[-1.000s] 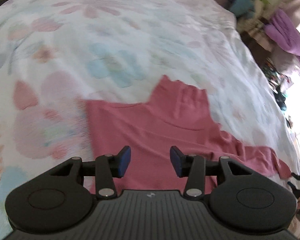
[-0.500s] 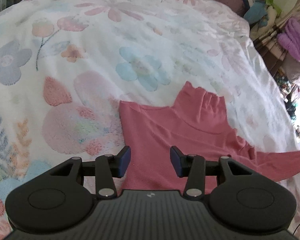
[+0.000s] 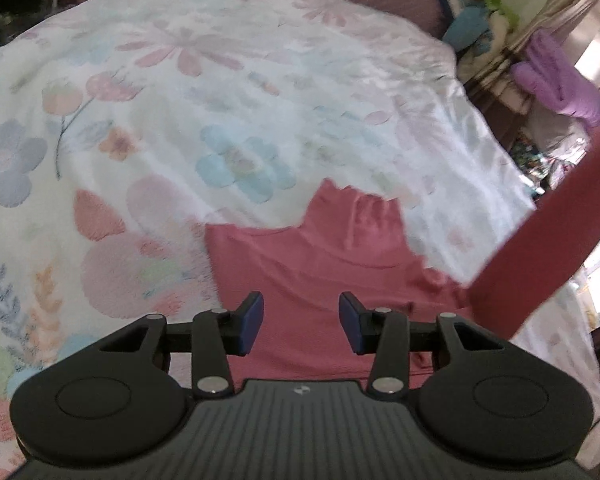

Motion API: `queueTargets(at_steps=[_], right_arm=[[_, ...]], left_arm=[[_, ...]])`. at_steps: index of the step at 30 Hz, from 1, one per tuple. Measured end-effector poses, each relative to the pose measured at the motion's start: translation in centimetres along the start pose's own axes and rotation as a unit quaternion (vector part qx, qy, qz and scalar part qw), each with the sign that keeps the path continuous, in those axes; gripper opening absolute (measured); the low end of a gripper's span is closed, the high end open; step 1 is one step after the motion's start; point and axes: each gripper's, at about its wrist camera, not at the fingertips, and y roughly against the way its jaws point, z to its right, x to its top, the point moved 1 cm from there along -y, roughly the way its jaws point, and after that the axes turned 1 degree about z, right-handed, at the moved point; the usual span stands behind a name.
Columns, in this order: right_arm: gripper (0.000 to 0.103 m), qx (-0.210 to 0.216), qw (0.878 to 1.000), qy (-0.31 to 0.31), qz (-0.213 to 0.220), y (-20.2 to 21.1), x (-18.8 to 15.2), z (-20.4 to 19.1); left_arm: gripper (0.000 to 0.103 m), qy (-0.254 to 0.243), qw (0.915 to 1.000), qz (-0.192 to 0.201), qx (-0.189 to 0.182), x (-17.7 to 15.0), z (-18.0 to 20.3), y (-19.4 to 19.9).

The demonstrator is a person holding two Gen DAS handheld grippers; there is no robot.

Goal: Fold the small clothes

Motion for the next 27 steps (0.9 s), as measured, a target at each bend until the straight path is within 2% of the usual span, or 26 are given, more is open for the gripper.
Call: queueTargets(at_steps=[2, 4, 6, 8, 11, 14, 15, 17, 18, 20, 22, 24, 27], right_arm=[[0.002, 0.034, 0.999, -0.015, -0.017, -2.7, -1.9, -2.7], [0.002, 0.05, 0.997, -0.025, -0.047, -5.9, -4.7, -4.8], [0.002, 0.052, 0.994, -0.035, -0.085, -9.1, -8.6, -5.9], [0.002, 0.035, 0.991, -0.037, -0.126, -12.2, -13.3, -6.5], [0.002, 0.019, 0.981, -0.042, -0.186, -16.0, -20.1, -5.5], [0.003, 0.013, 0.968, -0.063, -0.244, -19.6, -25.9, -3.4], [0.009, 0.015, 0.963, -0.067, -0.26, -20.4, -27.4, -2.8], [0.015, 0.018, 0.958, -0.067, -0.277, -21.5, -29.1, -2.6], [0.025, 0.026, 0.957, -0.066, -0.283, -21.5, -29.8, -2.7], [0.037, 0.036, 0.957, -0.06, -0.283, -20.9, -30.7, -2.7], [0.038, 0.043, 0.959, -0.051, -0.274, -19.8, -30.3, -2.1], [0.045, 0.039, 0.964, -0.039, -0.261, -18.5, -29.4, -1.6], [0.048, 0.039, 0.969, -0.033, -0.242, -15.7, -28.1, -0.3]], left_arm=[[0.051, 0.001, 0.9999, 0.008, -0.012, 0.2, -0.1, 0.6], [0.051, 0.007, 0.9997, 0.014, -0.019, 0.3, -0.8, 0.8], [0.051, 0.017, 0.9995, 0.015, -0.022, 0.5, -1.8, 0.8], [0.051, 0.033, 0.9989, 0.013, -0.031, 0.6, -3.0, 0.7], [0.055, 0.051, 0.9974, -0.003, -0.051, 0.2, -4.6, -0.2], [0.055, 0.058, 0.9971, -0.016, -0.046, -0.4, -5.8, -1.4], [0.055, 0.062, 0.9968, -0.021, -0.045, -0.6, -6.1, -1.7], [0.056, 0.07, 0.996, -0.031, -0.045, -1.2, -6.9, -2.5], [0.057, 0.073, 0.9957, -0.036, -0.044, -1.6, -7.2, -2.9], [0.058, 0.074, 0.9952, -0.048, -0.042, -2.2, -7.4, -3.8], [0.058, 0.075, 0.9945, -0.058, -0.044, -2.9, -7.4, -4.7], [0.059, 0.075, 0.9937, -0.065, -0.053, -3.4, -7.2, -5.2], [0.065, 0.061, 0.994, -0.066, -0.062, -3.9, -6.2, -5.5]])
